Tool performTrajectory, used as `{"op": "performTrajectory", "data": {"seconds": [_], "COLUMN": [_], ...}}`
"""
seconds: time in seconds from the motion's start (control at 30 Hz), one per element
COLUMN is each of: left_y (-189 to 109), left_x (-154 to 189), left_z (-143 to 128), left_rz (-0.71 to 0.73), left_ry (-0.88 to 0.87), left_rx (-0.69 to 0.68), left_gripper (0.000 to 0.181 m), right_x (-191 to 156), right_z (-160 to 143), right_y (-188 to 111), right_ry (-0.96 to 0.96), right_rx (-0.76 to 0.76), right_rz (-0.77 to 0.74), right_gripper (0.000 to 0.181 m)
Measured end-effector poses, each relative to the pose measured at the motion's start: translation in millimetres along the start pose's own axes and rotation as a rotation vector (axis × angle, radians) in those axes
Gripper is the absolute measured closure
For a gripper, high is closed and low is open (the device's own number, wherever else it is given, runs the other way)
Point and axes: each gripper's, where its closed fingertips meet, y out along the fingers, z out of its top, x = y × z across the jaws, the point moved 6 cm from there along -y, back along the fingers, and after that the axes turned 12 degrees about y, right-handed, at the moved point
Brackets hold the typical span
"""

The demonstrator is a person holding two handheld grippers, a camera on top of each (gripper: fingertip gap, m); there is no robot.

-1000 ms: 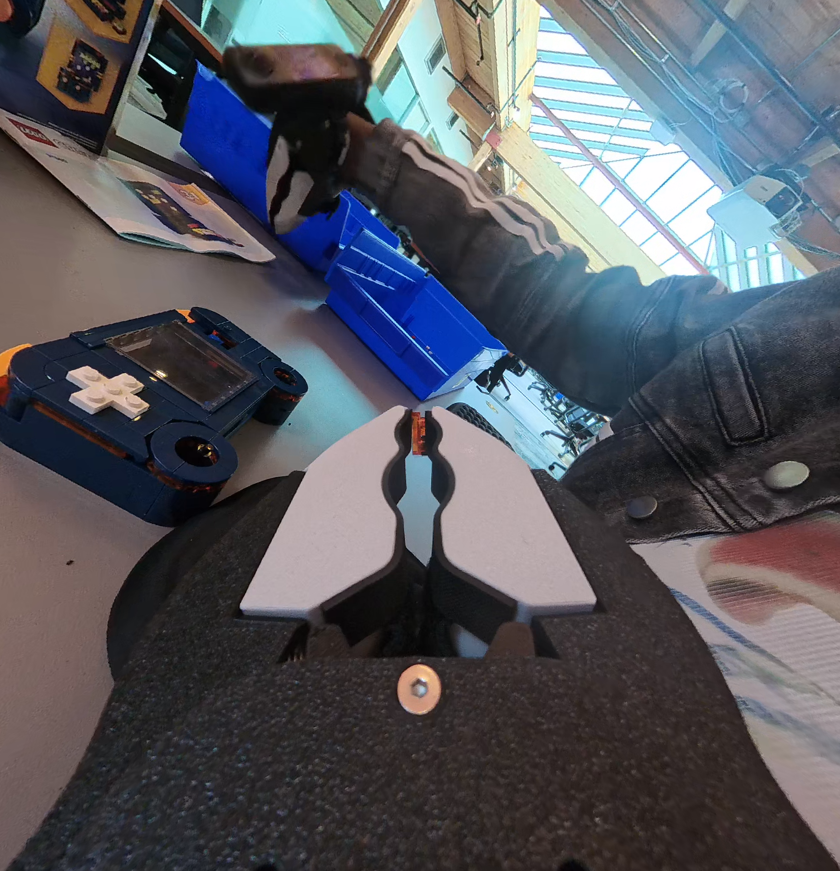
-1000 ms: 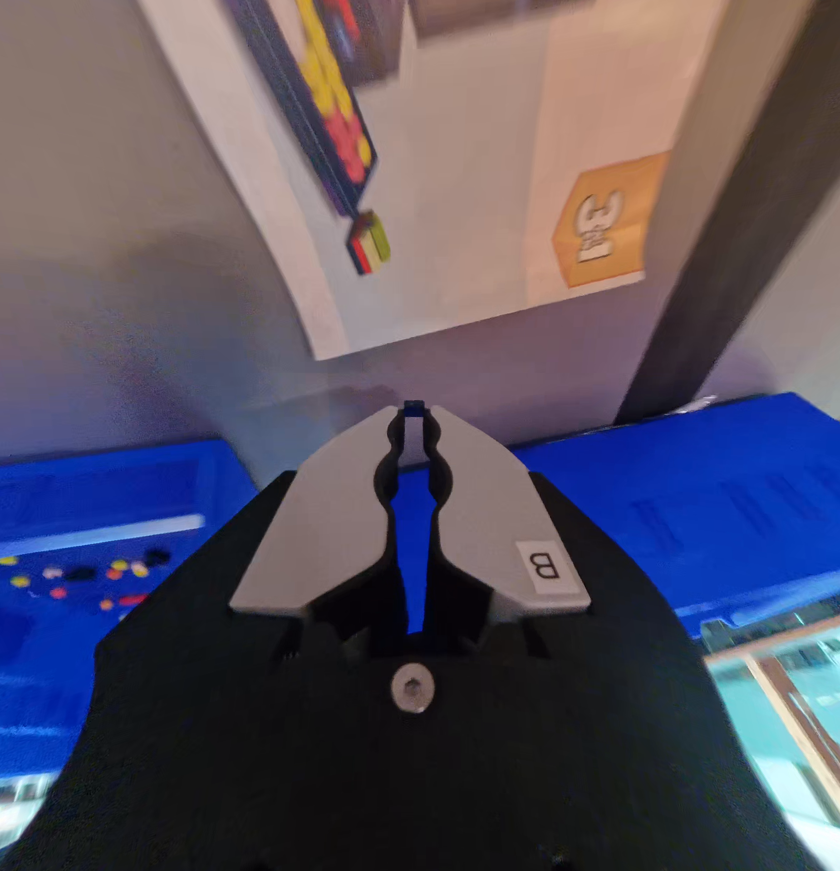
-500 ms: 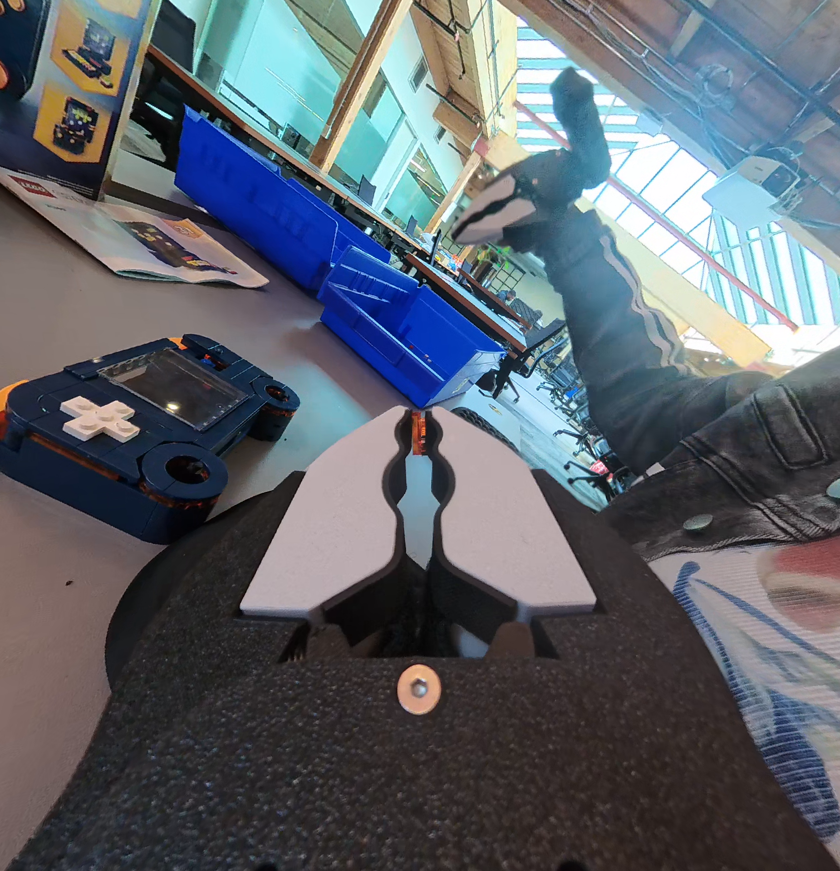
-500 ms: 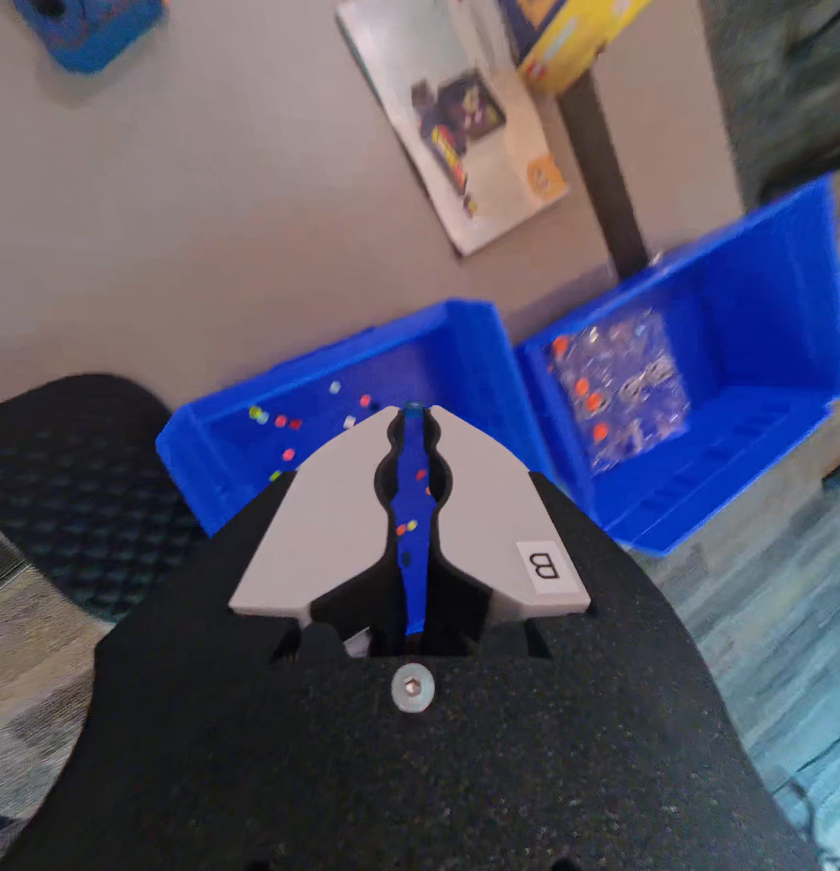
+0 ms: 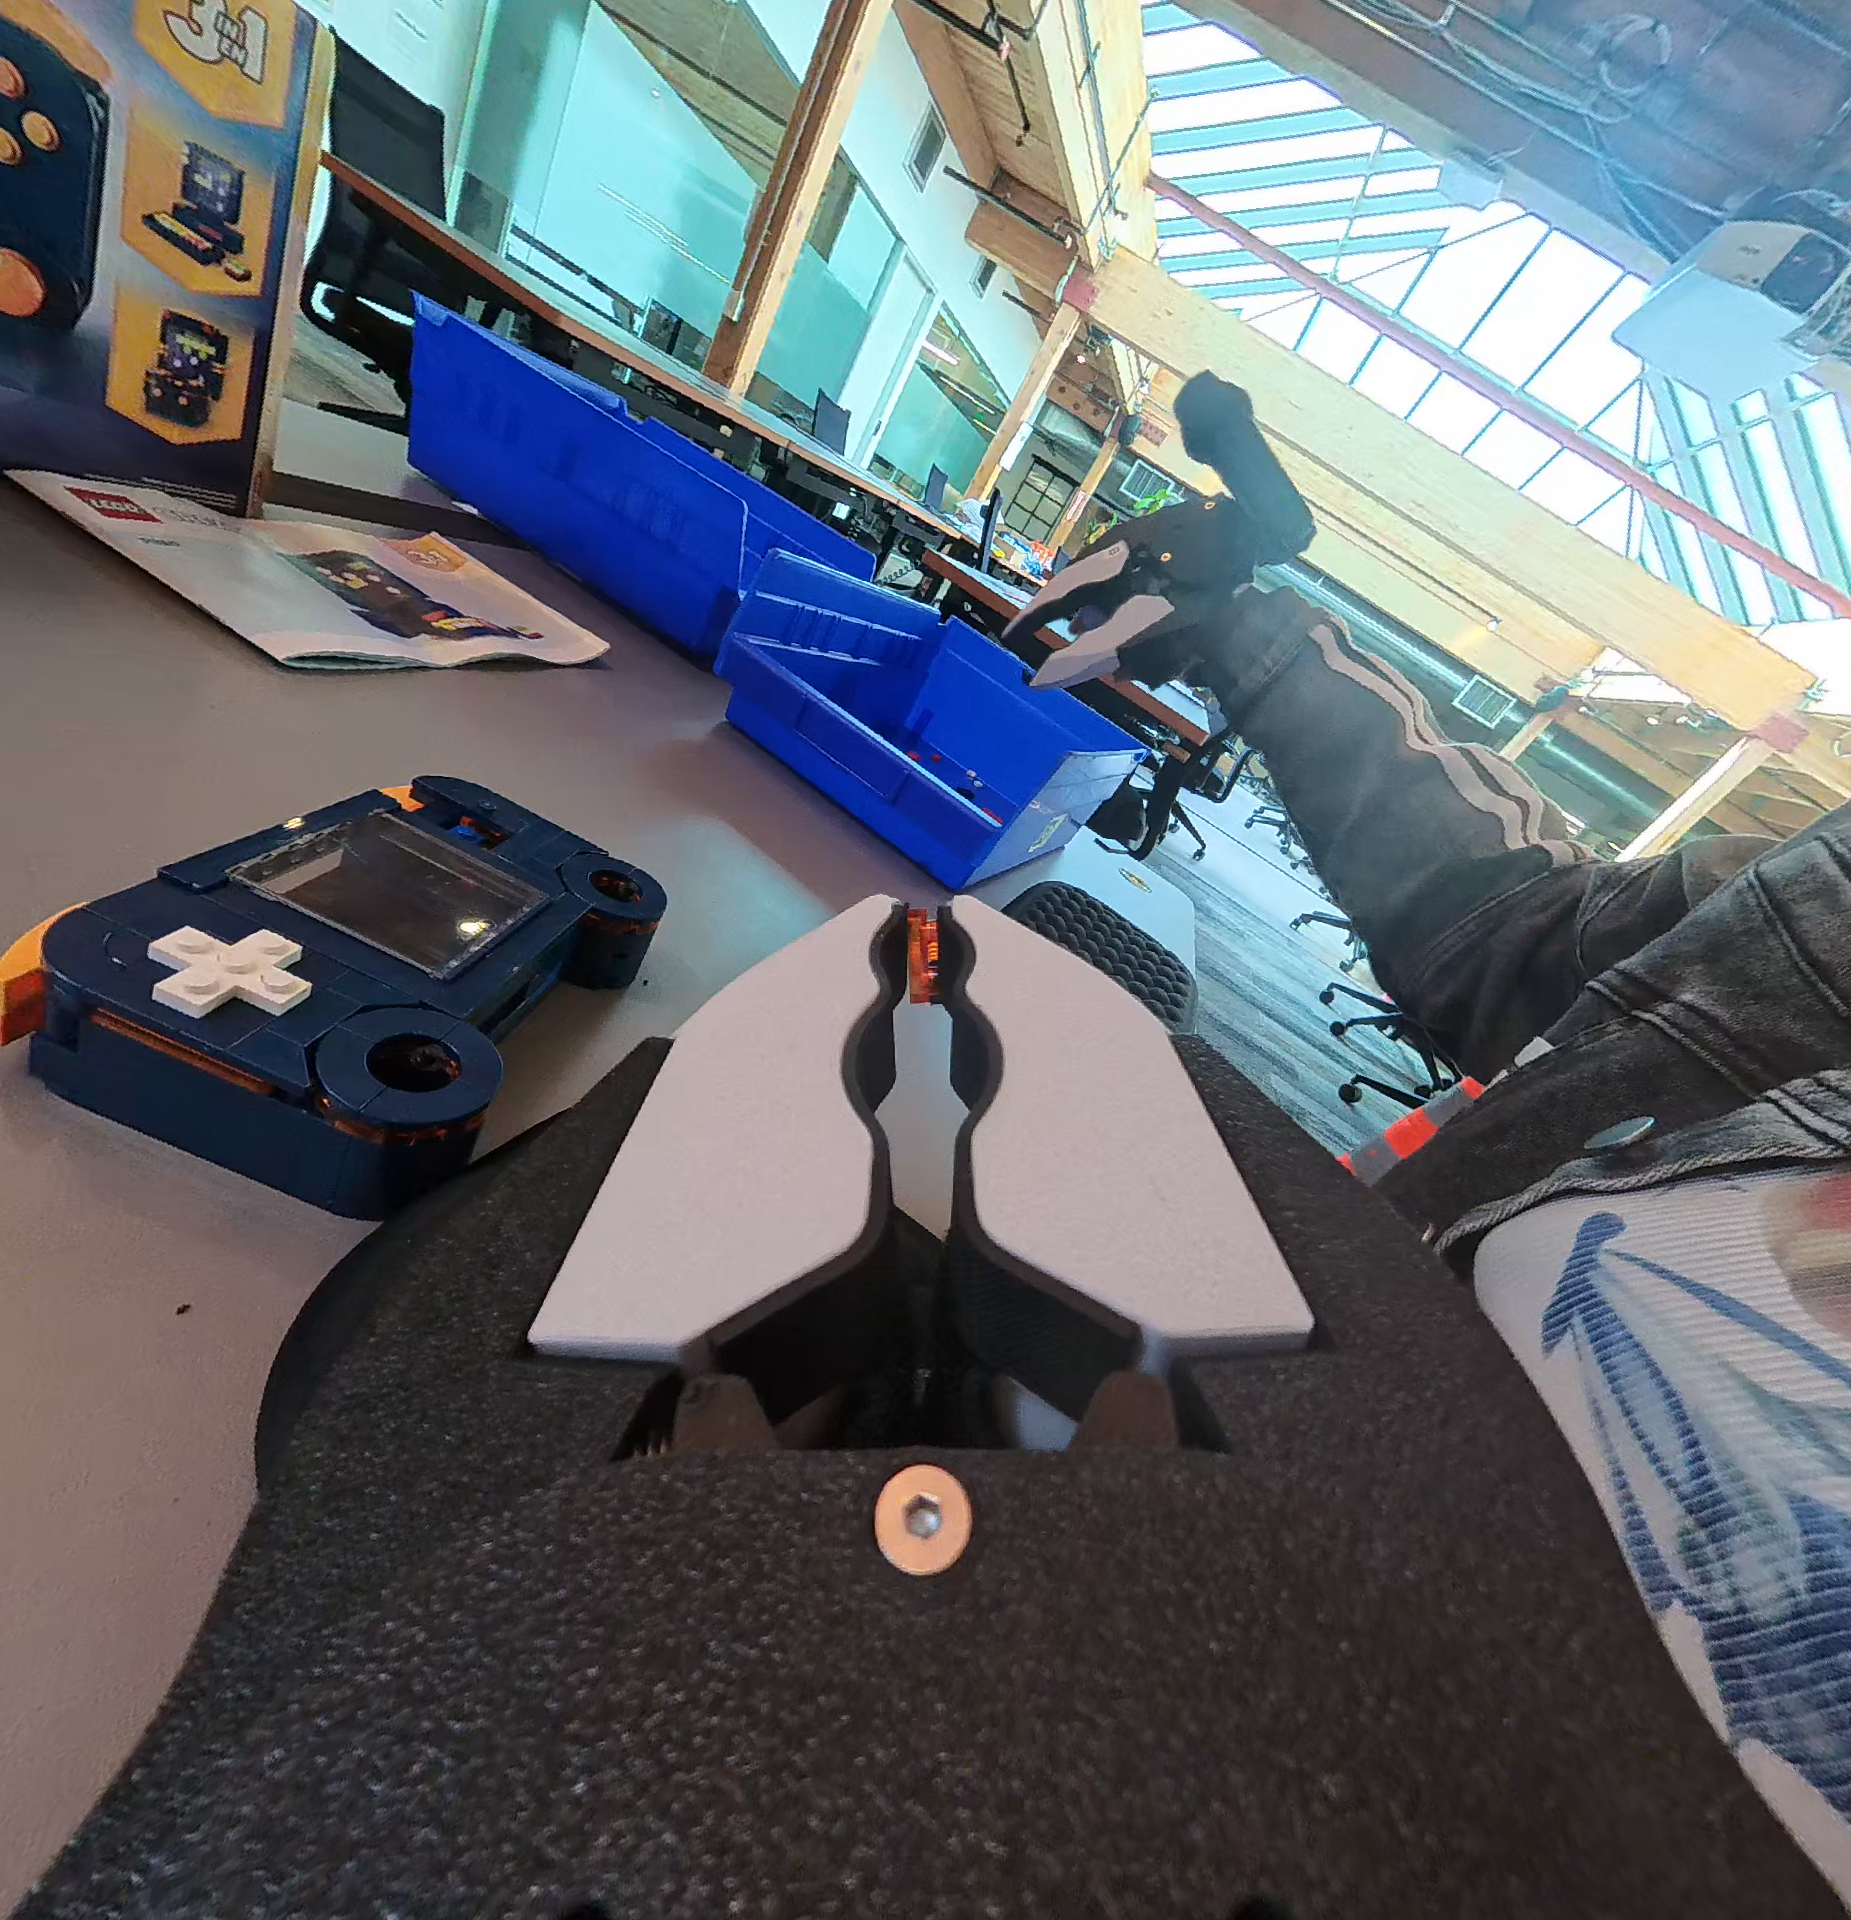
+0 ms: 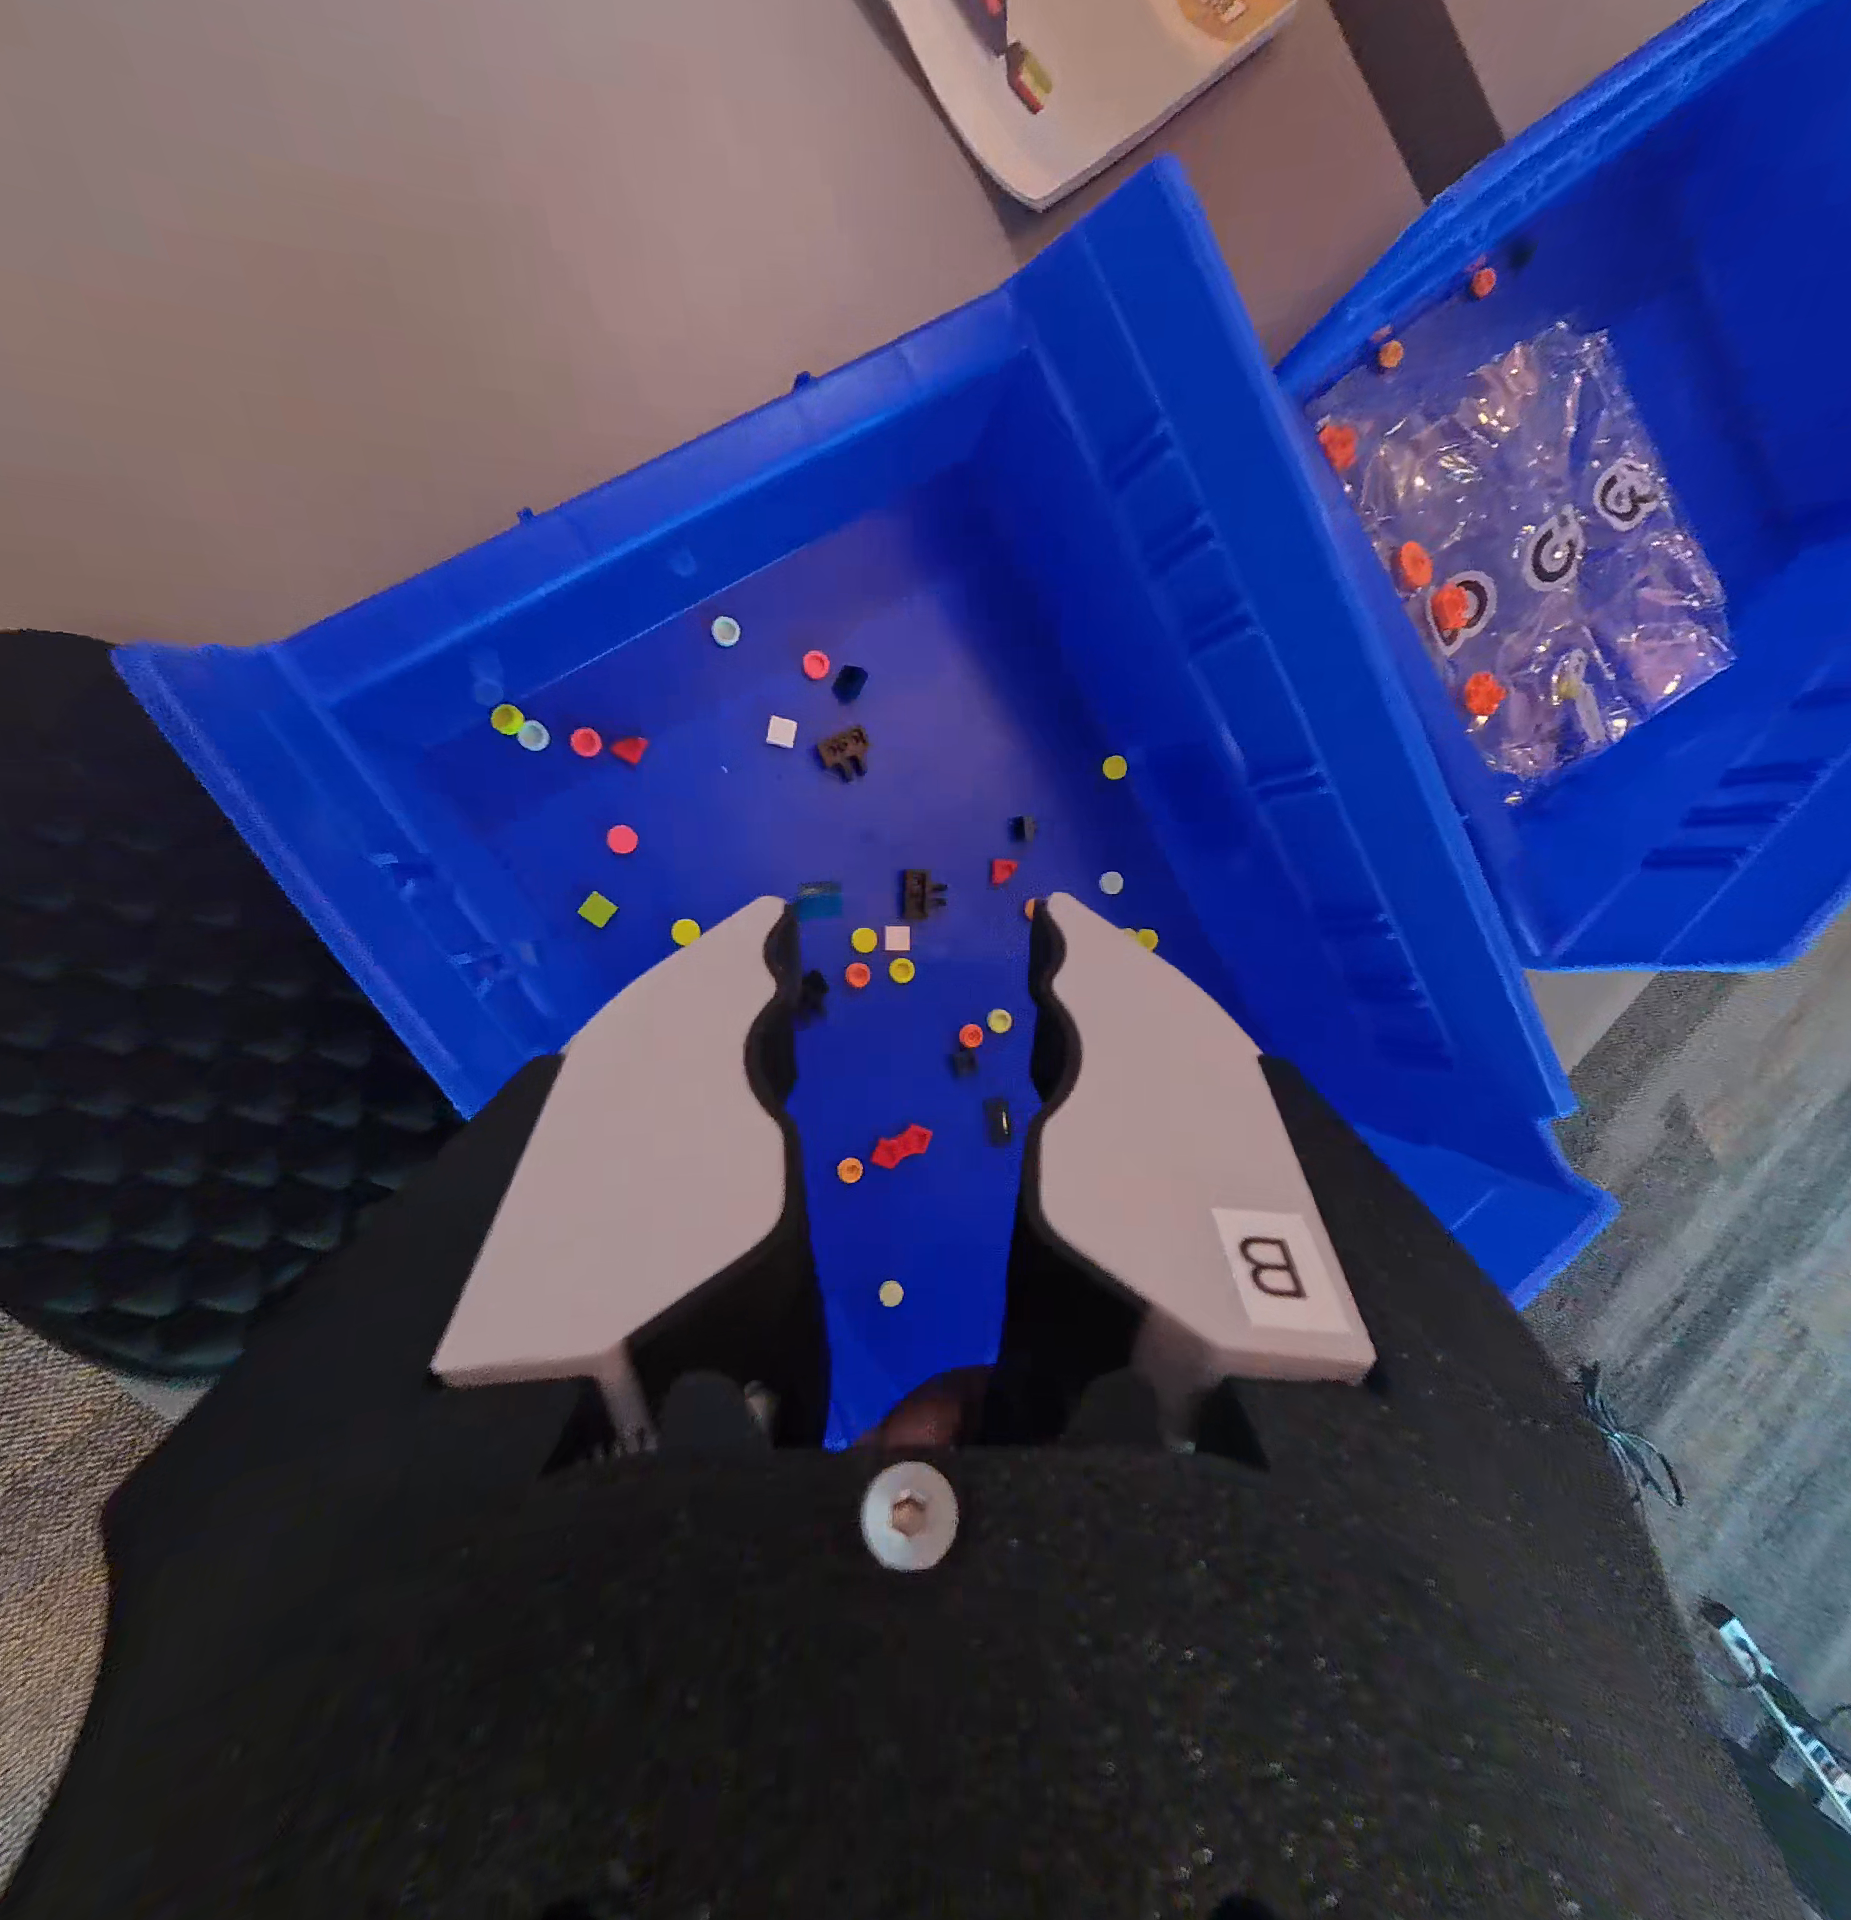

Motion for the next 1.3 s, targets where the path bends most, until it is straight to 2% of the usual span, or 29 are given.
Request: {"op": "performTrajectory", "data": {"seconds": [0.13,0.17,0.23,0.27,0.33,0.4,0.47,0.57,0.6,0.73,0.87,1.0,1.07,1.17,1.23,1.3], "left_y": [0.0,0.1,0.5,0.7,0.9,1.1,1.5,1.4,1.3,1.2,0.3,-1.9,-2.2,-2.3,-2.2,-1.9], "left_x": [-0.8,-0.9,-0.8,-0.5,0.1,0.7,1.3,1.9,1.9,1.5,0.6,0.7,0.8,0.5,-0.4,-0.4], "left_z": [-0.3,-0.5,-0.7,-0.8,-1.0,-1.0,-1.1,-0.8,-0.7,-0.8,-0.4,0.7,1.1,2.5,4.8,10.3], "left_rz": [-0.003,-0.003,-0.008,-0.010,-0.010,-0.008,-0.010,-0.012,-0.010,-0.013,-0.008,-0.004,-0.012,-0.016,-0.011,-0.018], "left_ry": [-0.010,-0.012,-0.014,-0.013,-0.006,0.001,0.006,0.011,0.013,0.007,-0.001,0.001,-0.004,-0.012,-0.014,-0.025], "left_rx": [0.000,0.000,-0.004,-0.007,-0.011,-0.015,-0.018,-0.019,-0.017,-0.015,-0.005,0.017,0.022,0.031,0.047,0.099], "left_gripper": [0.177,0.177,0.177,0.177,0.177,0.177,0.177,0.177,0.177,0.177,0.177,0.177,0.177,0.177,0.177,0.177], "right_x": [10.8,12.7,21.1,23.8,19.5,22.4,21.2,22.8,22.8,34.5,50.6,80.0,89.2,86.2,70.5,38.1], "right_z": [5.1,2.5,-7.9,-5.5,1.6,-3.0,-3.9,-5.9,-8.4,-20.7,-42.4,-73.8,-78.1,-58.3,-33.7,-2.4], "right_y": [-4.8,0.3,10.1,11.3,15.1,20.7,24.3,18.7,13.6,-6.7,-16.2,-23.0,-29.9,-43.4,-52.5,-59.4], "right_ry": [0.048,0.053,0.012,0.026,0.055,-0.002,0.009,0.043,0.054,0.113,0.157,0.282,0.363,0.417,0.385,0.304], "right_rx": [0.127,0.112,-0.047,-0.019,0.082,0.002,0.007,0.036,0.031,-0.026,-0.165,-0.175,-0.074,0.216,0.439,0.671], "right_rz": [-0.069,-0.069,-0.147,-0.155,-0.080,-0.129,-0.108,-0.105,-0.085,-0.051,-0.056,-0.127,-0.145,-0.155,-0.165,-0.129], "right_gripper": [0.112,0.100,0.085,0.080,0.080,0.073,0.066,0.037,0.033,0.034,0.034,0.034,0.034,0.034,0.034,0.034]}}
